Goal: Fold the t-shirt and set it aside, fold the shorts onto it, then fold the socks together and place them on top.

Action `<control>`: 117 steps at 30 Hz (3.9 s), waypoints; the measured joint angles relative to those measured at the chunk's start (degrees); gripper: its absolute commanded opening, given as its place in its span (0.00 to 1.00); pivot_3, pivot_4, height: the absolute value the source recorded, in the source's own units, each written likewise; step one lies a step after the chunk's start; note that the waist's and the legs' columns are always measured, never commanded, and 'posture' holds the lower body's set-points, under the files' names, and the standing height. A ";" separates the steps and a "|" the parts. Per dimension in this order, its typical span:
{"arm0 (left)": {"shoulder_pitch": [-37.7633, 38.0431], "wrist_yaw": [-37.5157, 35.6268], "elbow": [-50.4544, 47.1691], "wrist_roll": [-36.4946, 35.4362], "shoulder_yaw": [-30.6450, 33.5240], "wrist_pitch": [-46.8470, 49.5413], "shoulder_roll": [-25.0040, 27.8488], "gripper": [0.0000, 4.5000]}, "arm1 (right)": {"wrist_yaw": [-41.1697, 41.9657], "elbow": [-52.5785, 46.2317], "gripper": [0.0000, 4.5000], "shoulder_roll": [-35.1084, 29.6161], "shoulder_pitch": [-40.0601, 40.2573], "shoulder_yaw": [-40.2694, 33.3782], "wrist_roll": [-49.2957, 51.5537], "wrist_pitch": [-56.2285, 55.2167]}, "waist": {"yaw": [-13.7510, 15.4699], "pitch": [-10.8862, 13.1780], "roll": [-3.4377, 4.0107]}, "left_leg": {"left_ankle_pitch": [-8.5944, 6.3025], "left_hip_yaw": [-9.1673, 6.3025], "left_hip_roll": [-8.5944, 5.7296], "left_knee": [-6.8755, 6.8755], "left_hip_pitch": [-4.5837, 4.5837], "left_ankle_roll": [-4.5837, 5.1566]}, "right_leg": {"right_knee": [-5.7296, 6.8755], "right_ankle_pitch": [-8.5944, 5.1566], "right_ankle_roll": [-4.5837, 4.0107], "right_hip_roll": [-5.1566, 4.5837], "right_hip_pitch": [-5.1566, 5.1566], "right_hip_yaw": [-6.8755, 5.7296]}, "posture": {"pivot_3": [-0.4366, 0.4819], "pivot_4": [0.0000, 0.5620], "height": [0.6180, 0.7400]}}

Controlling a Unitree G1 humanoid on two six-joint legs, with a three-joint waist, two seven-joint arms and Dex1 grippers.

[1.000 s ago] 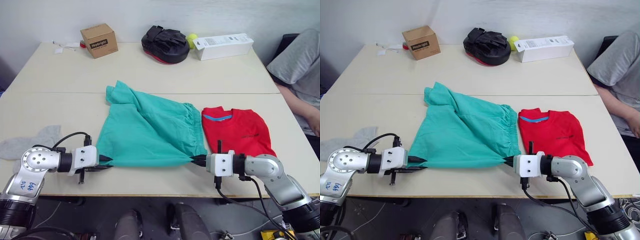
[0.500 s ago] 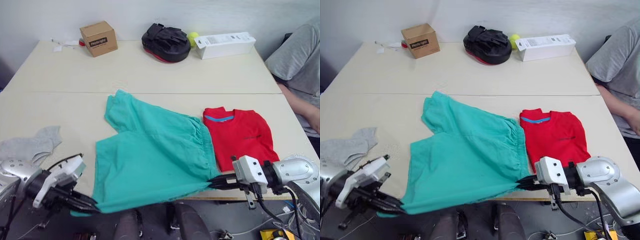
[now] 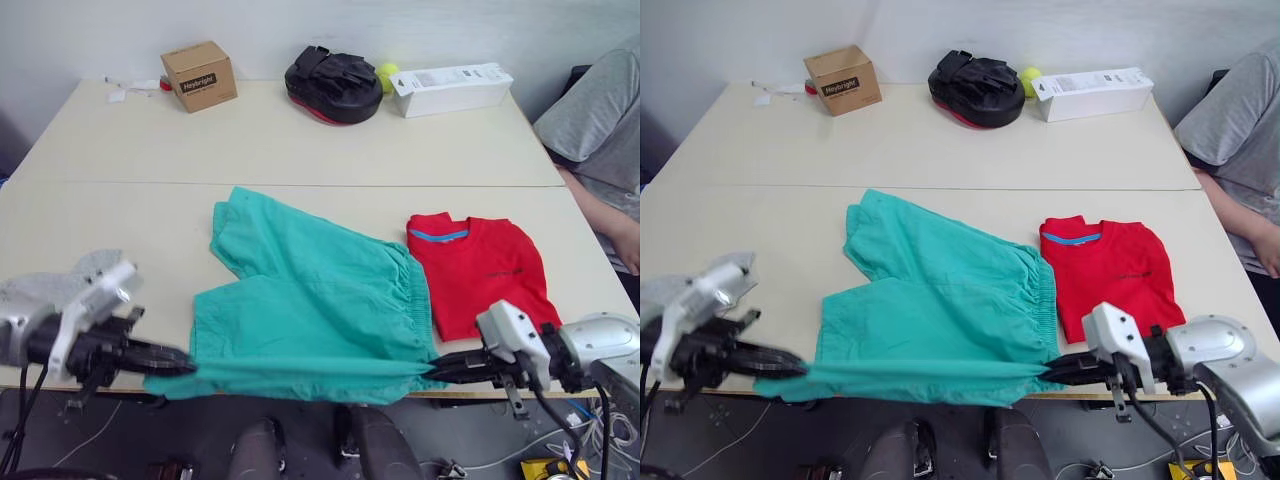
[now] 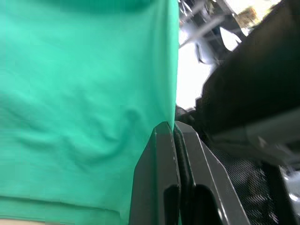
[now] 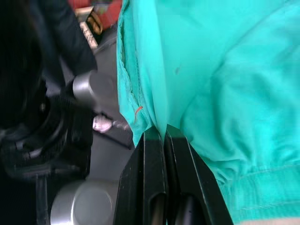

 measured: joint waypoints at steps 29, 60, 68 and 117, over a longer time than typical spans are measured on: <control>-56.66 30.94 75.27 40.32 -15.98 -56.67 -35.24 0.20 | -33.09 24.18 0.13 24.73 -29.20 7.17 -18.53 2.64 | -0.29 0.07 -0.16 | 0.16 0.44 0.01 0.89 -0.93 -0.36 | 0.85 0.12 0.22 0.14 -1.08 0.24 | 0.48 0.27 1.00; -26.84 20.96 53.05 51.44 -17.70 -88.23 -28.14 0.96 | -36.55 2.89 0.86 26.57 -9.24 19.74 -43.93 -10.92 | 0.11 -0.04 -0.33 | 0.24 0.24 -0.03 0.94 -0.74 -0.28 | 1.20 0.17 0.14 0.09 -0.93 0.26 | 0.48 0.27 1.00; -32.34 26.14 59.97 55.37 -19.82 -85.49 -28.90 0.45 | -36.00 2.86 0.24 27.00 -8.92 18.20 -43.01 -9.42 | -0.25 -0.07 -0.37 | 0.24 0.27 0.02 0.93 -0.73 -0.31 | 1.22 0.18 0.14 0.14 -0.93 0.19 | 0.48 0.27 1.00; -13.73 12.68 15.03 18.08 -4.15 -20.73 -12.41 0.99 | -9.56 -1.71 1.00 8.88 4.03 -9.21 2.39 -9.04 | 0.15 -0.01 -0.24 | 0.21 0.06 -0.08 0.01 0.14 -0.06 | 0.22 0.21 0.10 0.11 0.01 0.27 | 0.48 0.27 1.00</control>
